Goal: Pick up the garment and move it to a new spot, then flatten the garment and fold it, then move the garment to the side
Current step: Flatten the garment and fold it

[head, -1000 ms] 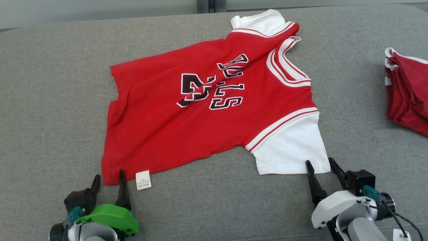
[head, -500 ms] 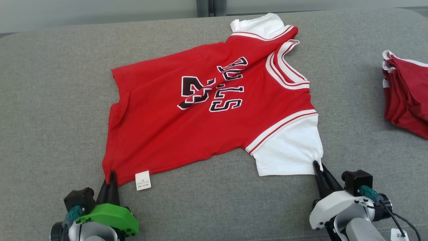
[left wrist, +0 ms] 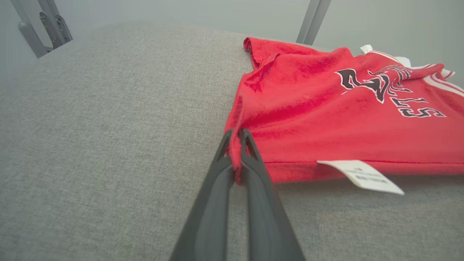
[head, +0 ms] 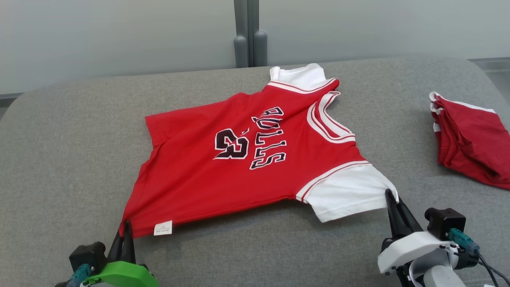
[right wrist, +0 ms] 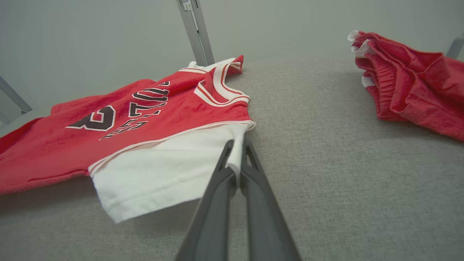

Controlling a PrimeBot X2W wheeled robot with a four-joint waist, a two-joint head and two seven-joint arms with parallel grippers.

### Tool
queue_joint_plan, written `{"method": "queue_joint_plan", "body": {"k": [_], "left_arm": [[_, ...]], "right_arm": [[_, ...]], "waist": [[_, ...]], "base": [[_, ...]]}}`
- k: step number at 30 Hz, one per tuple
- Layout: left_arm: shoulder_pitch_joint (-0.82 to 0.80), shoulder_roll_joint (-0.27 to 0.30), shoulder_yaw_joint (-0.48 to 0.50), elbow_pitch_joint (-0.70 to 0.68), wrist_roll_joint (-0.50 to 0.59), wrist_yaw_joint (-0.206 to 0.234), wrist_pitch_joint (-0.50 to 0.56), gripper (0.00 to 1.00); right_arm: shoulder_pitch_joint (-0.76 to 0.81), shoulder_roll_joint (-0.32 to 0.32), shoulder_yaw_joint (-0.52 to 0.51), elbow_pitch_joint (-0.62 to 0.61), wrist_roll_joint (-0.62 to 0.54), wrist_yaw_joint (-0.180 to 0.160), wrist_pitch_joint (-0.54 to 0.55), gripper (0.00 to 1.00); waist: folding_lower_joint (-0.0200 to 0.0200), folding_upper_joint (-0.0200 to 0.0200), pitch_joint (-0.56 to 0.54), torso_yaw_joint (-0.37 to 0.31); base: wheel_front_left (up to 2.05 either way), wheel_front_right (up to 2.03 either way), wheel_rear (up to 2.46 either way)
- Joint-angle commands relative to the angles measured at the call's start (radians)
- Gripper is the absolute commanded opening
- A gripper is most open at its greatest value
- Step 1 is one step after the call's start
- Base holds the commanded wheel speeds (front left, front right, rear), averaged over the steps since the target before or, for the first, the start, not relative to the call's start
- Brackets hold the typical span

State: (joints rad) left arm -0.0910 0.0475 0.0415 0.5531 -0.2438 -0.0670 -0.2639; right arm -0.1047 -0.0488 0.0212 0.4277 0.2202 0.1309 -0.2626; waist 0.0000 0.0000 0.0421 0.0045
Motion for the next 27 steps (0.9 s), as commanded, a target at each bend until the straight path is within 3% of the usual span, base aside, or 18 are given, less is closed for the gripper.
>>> {"method": "queue_joint_plan", "body": {"k": [1,6,13,21,27], "left_arm": [[-0.01,0.006,0.006,-0.011,0.015,-0.01,0.0,0.0],[-0.075,0.006,-0.005,-0.044,0.036,-0.032,0.0,0.0],[-0.327,0.034,-0.039,-0.054,0.084,-0.056,0.0,0.0],[-0.872,0.137,-0.145,0.107,0.132,-0.063,0.0,0.0],[-1.268,0.2,-0.163,0.24,0.176,-0.049,0.001,0.0]], "right_arm": [[-0.002,-0.004,-0.008,-0.022,0.006,-0.001,-0.003,0.0],[-0.047,-0.004,-0.011,-0.083,0.009,-0.001,-0.003,0.0],[-0.271,-0.039,-0.019,-0.121,-0.022,-0.001,-0.003,0.0],[-0.803,-0.173,-0.018,0.005,-0.029,-0.001,-0.003,0.0],[-1.236,-0.23,-0.026,0.13,-0.147,-0.001,-0.003,0.0]], "waist": [[0.0,0.0,-0.035,-0.01],[0.0,0.0,0.017,-0.013],[0.0,0.0,0.214,-0.006],[0.0,0.0,0.464,0.013],[0.0,0.0,0.543,0.009]], "base": [[0.0,0.0,0.0],[0.0,0.0,0.0],[0.0,0.0,0.0],[0.0,0.0,0.0],[0.0,0.0,0.0]]}}
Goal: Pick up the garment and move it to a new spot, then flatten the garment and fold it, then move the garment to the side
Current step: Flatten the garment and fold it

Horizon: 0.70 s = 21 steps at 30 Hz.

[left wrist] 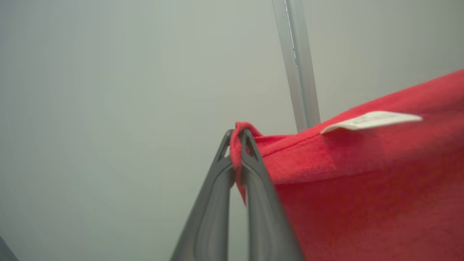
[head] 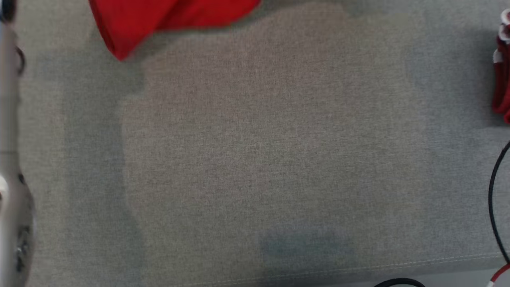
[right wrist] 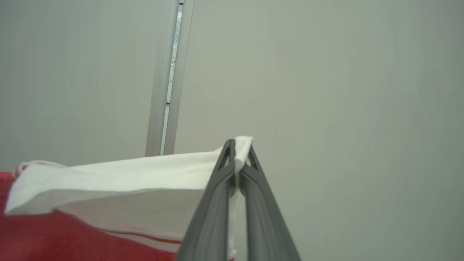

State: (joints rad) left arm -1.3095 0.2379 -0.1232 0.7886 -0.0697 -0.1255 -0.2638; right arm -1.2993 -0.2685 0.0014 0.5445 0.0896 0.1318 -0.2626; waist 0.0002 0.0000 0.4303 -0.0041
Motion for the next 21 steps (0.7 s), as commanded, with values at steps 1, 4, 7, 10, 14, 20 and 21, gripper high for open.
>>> {"method": "queue_joint_plan", "body": {"k": [1,4,7,10,14,20,21], "left_arm": [[-0.106,0.022,-0.013,0.012,0.03,0.016,0.001,0.0],[-0.226,0.033,-0.036,-0.012,0.062,0.021,0.0,0.0],[-0.285,0.038,-0.05,-0.066,0.076,0.029,0.0,0.0],[-0.289,0.034,-0.047,-0.097,0.065,0.032,0.0,0.0],[-0.199,0.054,-0.035,-0.065,0.044,0.032,0.0,0.0],[0.038,0.03,0.039,-0.048,-0.047,0.037,0.0,0.0],[0.093,0.019,0.052,-0.054,-0.055,0.035,0.0,0.0]], "right_arm": [[-0.104,-0.017,-0.009,0.02,-0.046,-0.002,-0.003,0.0],[-0.243,-0.019,-0.019,0.022,-0.122,-0.002,-0.003,0.0],[-0.327,-0.026,-0.034,0.002,-0.175,-0.002,-0.003,0.0],[-0.355,-0.034,-0.051,-0.025,-0.194,-0.002,-0.003,0.0],[-0.283,-0.041,-0.033,-0.02,-0.181,-0.002,-0.003,0.0],[-0.03,-0.061,0.018,-0.09,-0.038,-0.002,-0.003,0.0],[0.03,-0.067,0.029,-0.108,-0.006,-0.002,-0.003,0.0]], "waist": [[-0.0002,0.0,0.16,0.015],[-0.0002,0.0,0.165,0.006],[-0.0002,0.0,0.166,0.0],[-0.0002,0.0,0.173,0.0],[-0.0002,0.0,0.185,-0.005],[-0.0002,0.0,0.186,-0.005],[-0.0002,0.0,0.18,-0.003]], "base": [[0.0,0.0,0.0],[0.0,0.0,0.0],[0.0,0.0,0.0],[0.0,0.0,0.0],[0.0,0.0,0.0],[0.0,0.0,0.0],[0.0,0.0,0.0]]}}
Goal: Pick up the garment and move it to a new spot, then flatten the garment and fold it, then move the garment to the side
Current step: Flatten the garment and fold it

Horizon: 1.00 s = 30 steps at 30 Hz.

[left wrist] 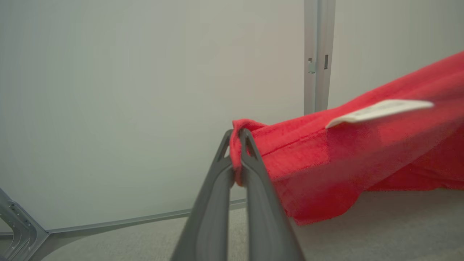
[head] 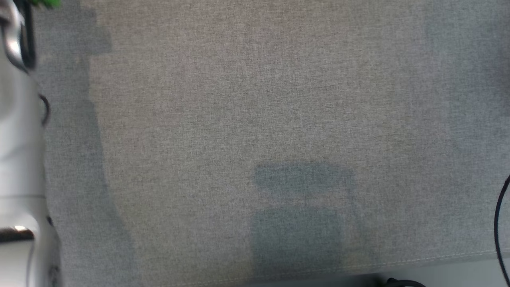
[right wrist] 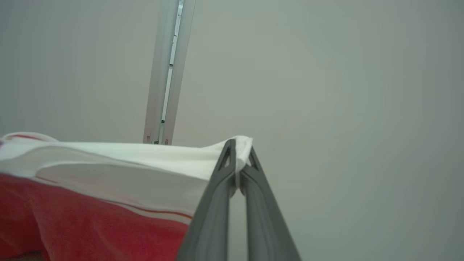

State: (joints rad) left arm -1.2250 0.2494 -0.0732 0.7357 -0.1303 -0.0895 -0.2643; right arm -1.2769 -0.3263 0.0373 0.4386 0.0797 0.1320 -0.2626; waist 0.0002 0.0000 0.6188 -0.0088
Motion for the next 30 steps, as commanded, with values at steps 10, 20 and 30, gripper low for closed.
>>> {"method": "queue_joint_plan", "body": {"k": [10,20,30], "left_arm": [[0.567,-0.111,0.133,-0.035,-0.066,-0.021,0.001,0.0],[0.87,-0.169,0.21,0.011,-0.045,-0.027,0.003,0.0],[1.113,-0.188,0.277,0.024,-0.052,-0.026,0.006,0.0]], "right_arm": [[0.624,-0.038,0.051,-0.102,0.243,-0.003,-0.003,0.0],[0.997,-0.024,0.06,0.008,0.316,-0.004,-0.003,0.0],[1.206,0.009,0.065,0.055,0.275,-0.004,-0.003,0.0]], "waist": [[-0.0002,0.0,-0.179,-0.018],[-0.0002,0.0,-0.354,-0.06],[-0.0002,0.0,-0.538,-0.07]], "base": [[0.0,0.0,0.0],[0.0,0.0,0.0],[0.0,0.0,0.0]]}}
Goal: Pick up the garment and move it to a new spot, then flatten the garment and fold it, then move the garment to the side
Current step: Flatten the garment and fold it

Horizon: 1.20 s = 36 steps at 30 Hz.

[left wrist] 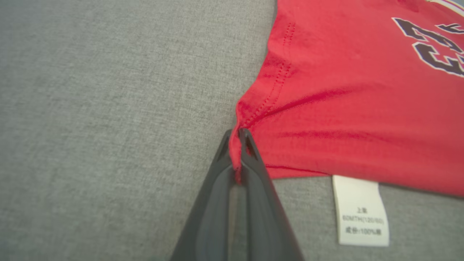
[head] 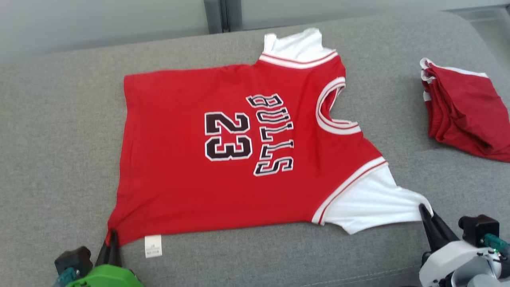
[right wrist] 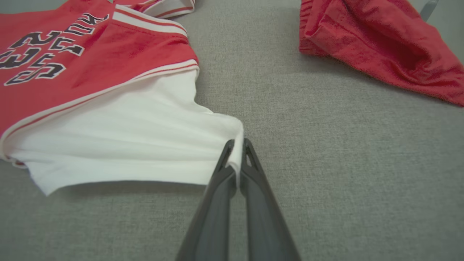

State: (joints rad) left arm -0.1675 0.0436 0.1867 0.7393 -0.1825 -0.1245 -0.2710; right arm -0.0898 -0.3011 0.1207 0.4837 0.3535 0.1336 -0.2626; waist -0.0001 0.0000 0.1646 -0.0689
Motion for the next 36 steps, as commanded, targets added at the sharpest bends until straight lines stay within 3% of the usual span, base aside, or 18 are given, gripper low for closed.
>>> {"method": "queue_joint_plan", "body": {"k": [1,11,17,25,31,36], "left_arm": [[0.074,0.017,0.02,0.017,-0.006,0.01,0.013,0.0],[0.194,0.015,-0.048,-0.008,-0.102,0.03,0.009,0.0],[0.207,0.018,-0.083,-0.072,-0.119,0.023,0.007,0.0],[0.094,0.01,-0.18,-0.199,-0.153,-0.005,0.007,0.0],[-0.028,0.011,-0.25,-0.203,-0.147,-0.006,0.007,0.0],[-0.124,0.01,-0.237,-0.124,-0.116,-0.002,0.007,0.0]], "right_arm": [[0.037,-0.017,-0.021,0.01,-0.005,-0.006,-0.003,0.0],[0.163,-0.022,-0.028,-0.002,0.002,-0.008,-0.003,0.0],[0.174,-0.028,-0.094,-0.087,-0.004,-0.008,-0.003,0.0],[0.051,-0.002,-0.059,-0.142,-0.016,-0.005,-0.003,0.0],[-0.098,0.017,-0.03,-0.068,-0.037,-0.004,-0.003,0.0],[-0.221,0.017,-0.029,0.035,-0.053,-0.004,-0.003,0.0]], "waist": [[0.0001,0.0,-0.096,-0.007],[0.0001,0.0,-0.156,0.019],[0.0001,0.0,-0.15,0.039],[0.0001,0.0,-0.093,0.071],[0.0001,0.0,-0.028,0.087],[0.0001,0.0,0.025,0.094]], "base": [[0.0,0.0,0.0],[0.0,0.0,0.0],[0.0,0.0,0.0],[0.0,0.0,0.0],[0.0,0.0,0.0],[0.0,0.0,0.0]]}}
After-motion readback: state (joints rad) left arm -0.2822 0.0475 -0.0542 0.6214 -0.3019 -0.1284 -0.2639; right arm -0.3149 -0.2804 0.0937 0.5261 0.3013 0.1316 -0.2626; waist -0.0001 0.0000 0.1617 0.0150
